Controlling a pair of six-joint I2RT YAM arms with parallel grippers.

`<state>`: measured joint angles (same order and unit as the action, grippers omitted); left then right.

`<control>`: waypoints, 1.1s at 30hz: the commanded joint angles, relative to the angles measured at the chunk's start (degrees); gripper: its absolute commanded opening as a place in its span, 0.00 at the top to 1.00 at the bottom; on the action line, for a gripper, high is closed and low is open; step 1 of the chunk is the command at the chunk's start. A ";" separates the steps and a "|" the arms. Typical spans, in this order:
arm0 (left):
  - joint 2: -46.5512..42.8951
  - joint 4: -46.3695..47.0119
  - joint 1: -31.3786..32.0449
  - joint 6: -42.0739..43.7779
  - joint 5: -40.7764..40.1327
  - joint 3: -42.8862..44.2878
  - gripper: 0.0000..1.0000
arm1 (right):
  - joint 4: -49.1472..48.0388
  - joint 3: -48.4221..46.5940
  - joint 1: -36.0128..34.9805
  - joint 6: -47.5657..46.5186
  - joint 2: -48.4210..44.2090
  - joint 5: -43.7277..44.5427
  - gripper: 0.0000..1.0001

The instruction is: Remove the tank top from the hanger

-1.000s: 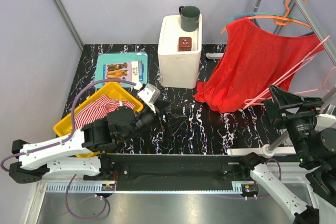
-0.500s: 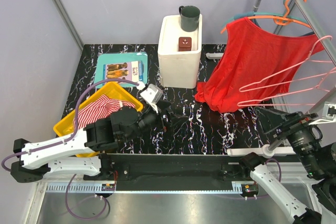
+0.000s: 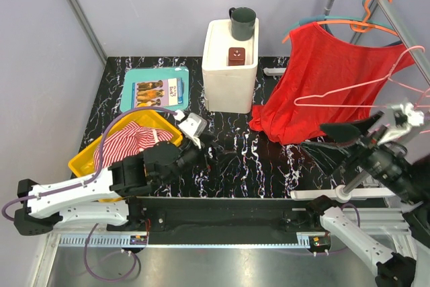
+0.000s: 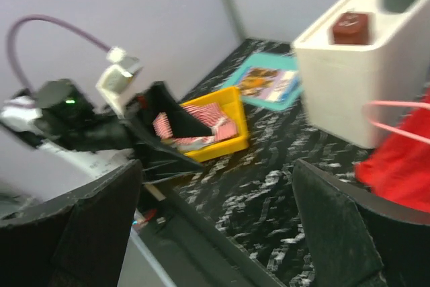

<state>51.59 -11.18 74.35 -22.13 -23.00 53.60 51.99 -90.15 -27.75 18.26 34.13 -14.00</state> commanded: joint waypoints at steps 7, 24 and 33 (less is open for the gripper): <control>-12.29 1.07 0.18 -8.97 -6.79 -12.46 0.01 | -18.58 13.93 -0.29 16.10 9.81 -20.90 0.00; -22.15 3.00 0.18 -20.58 -6.36 -28.37 0.01 | -28.58 54.09 -12.59 24.45 3.67 3.71 0.00; -24.60 10.99 0.18 -25.16 -1.26 -38.04 0.01 | -44.34 76.34 -12.59 30.61 -16.69 -1.81 0.00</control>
